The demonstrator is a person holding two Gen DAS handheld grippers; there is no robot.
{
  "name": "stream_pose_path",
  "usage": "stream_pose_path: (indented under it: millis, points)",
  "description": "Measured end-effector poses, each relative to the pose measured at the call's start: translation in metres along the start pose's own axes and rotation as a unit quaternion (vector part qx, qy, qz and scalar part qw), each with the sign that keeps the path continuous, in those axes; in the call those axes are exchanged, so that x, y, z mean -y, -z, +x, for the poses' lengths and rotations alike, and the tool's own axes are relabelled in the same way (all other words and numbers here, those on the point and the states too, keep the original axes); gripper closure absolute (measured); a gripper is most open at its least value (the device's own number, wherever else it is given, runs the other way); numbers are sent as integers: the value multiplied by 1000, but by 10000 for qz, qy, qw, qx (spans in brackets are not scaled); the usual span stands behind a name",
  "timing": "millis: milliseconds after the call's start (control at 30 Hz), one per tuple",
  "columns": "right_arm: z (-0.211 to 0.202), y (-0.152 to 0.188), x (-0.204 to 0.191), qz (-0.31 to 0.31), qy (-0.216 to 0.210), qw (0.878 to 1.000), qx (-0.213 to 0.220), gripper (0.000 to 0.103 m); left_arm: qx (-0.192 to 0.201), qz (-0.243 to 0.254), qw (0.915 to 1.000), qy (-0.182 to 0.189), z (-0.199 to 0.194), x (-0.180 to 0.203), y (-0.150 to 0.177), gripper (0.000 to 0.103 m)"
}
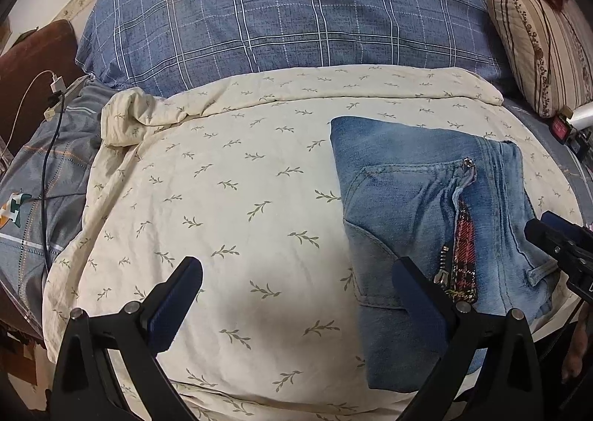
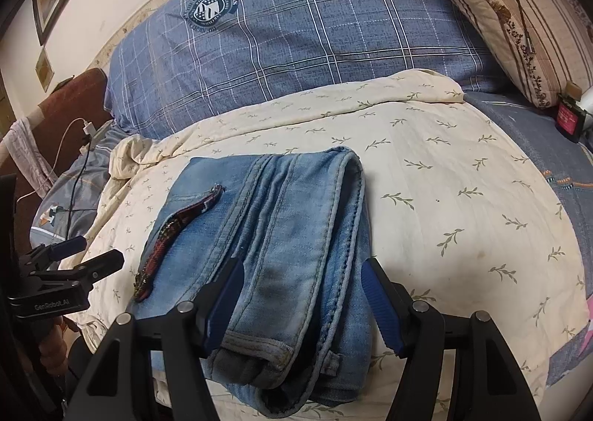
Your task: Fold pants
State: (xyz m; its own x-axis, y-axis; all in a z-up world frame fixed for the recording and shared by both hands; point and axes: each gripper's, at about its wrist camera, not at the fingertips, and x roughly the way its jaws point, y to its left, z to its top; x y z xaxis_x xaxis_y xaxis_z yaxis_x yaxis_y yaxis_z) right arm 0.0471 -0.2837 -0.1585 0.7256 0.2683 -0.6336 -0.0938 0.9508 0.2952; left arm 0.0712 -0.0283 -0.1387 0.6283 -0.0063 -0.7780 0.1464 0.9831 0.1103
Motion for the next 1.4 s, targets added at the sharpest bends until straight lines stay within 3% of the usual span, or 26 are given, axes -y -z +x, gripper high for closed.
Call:
stream_pose_path:
  millis: [333,800,1100,1400]
  points:
    - [1,0,0,12,-37,10000,-31,34,-99,-20,9999,23,10,0,1,1]
    - [5,-1,18,371,-102,9991,-193,34,-226,-173,9981,556,24,-6,-8,1]
    - [20,-1,37,819,-411,9940,-591,34,-210,-277,9952,914,32,-6,-11,1]
    - [25,-2,44,1077,-488,9908,-654,32,54,-154,9969,772,24,-8,-14,1]
